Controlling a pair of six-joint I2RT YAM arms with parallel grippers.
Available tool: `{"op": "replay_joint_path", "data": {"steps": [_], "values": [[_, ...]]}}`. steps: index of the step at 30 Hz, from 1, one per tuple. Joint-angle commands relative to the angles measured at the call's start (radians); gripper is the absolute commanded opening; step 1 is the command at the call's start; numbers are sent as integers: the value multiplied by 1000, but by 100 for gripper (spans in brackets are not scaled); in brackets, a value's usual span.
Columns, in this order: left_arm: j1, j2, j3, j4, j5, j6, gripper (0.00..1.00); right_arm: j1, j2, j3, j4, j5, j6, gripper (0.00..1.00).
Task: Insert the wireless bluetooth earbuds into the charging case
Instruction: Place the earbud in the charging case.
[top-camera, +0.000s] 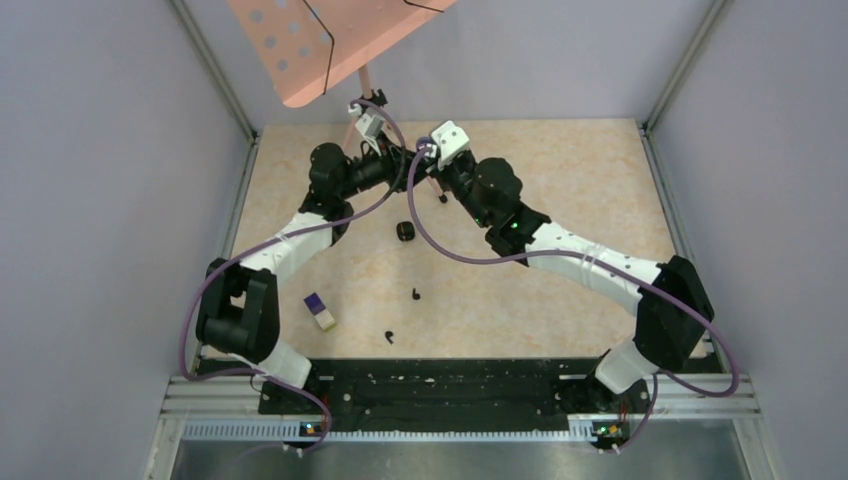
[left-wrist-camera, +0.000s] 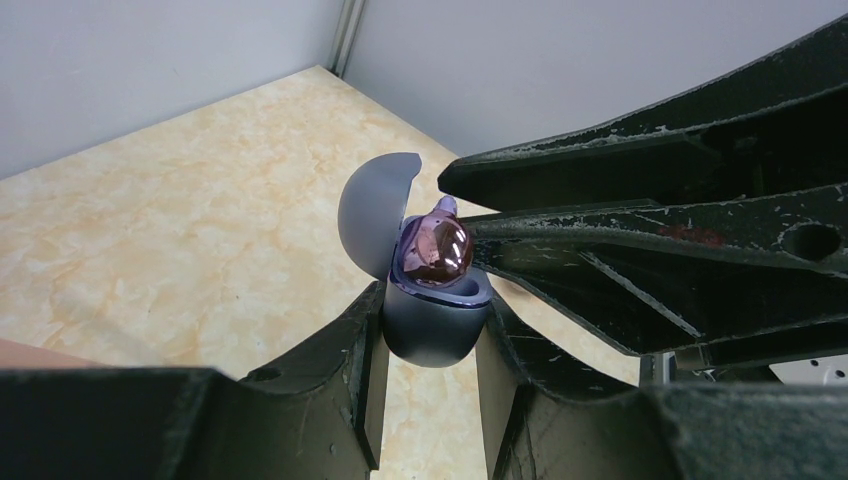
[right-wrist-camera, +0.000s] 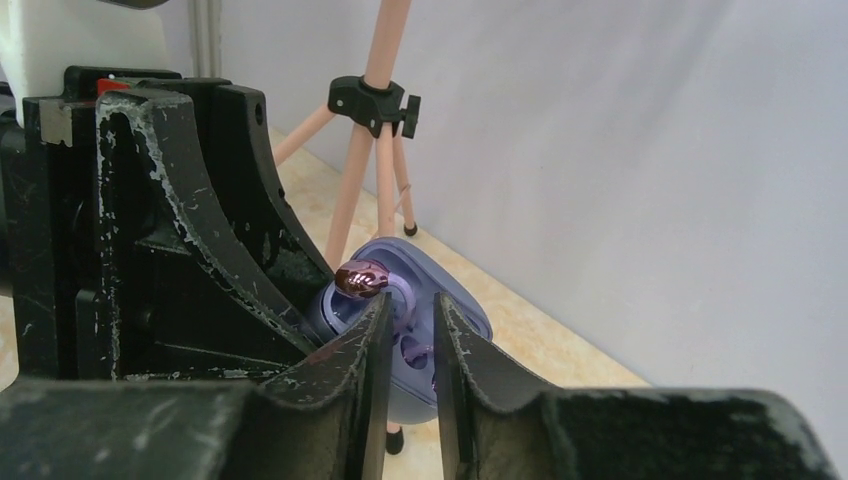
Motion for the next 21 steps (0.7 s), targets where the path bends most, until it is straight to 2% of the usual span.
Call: {"op": "replay_joint_path", "data": {"steps": [1, 7, 15, 21], "values": [[1, -45, 0, 67, -3, -10, 0, -3, -26, 48, -72, -6, 17, 25], [2, -41, -4, 71, 1, -10, 0, -16, -37, 61, -128, -43, 58, 33], [1, -36, -11, 81, 14, -16, 0, -40, -39, 78, -193, -109, 107, 34], [2, -31, -15, 90, 30, -28, 0, -78, -61, 122, -263, -233, 181, 50]]}}
